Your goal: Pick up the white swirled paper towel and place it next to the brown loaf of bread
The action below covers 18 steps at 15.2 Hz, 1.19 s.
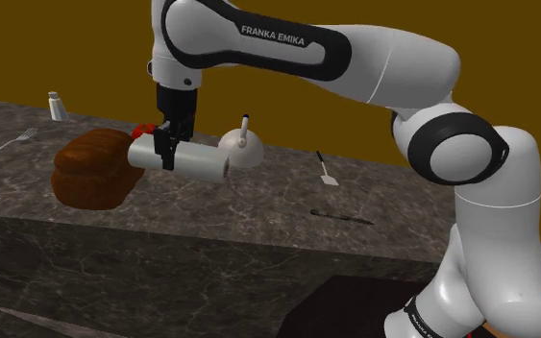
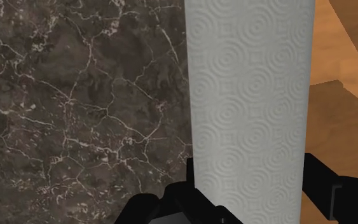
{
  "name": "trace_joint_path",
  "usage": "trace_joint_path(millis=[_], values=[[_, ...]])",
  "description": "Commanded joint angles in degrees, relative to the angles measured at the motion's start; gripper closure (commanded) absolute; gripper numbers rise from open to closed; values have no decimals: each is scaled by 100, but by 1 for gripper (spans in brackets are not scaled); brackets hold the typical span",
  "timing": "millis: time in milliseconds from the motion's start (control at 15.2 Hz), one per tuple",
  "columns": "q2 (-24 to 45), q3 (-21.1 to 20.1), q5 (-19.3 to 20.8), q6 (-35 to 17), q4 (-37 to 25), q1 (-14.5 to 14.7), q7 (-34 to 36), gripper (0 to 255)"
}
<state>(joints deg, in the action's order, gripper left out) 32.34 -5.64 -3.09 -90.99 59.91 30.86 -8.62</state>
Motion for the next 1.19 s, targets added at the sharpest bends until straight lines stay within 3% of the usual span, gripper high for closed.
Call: trace_joint_path(millis=[0,1122], values=[[-38,0,-3,-170,204,-4,-11,255],[-101,9,-25,-1514,1617,-30,-120,255]])
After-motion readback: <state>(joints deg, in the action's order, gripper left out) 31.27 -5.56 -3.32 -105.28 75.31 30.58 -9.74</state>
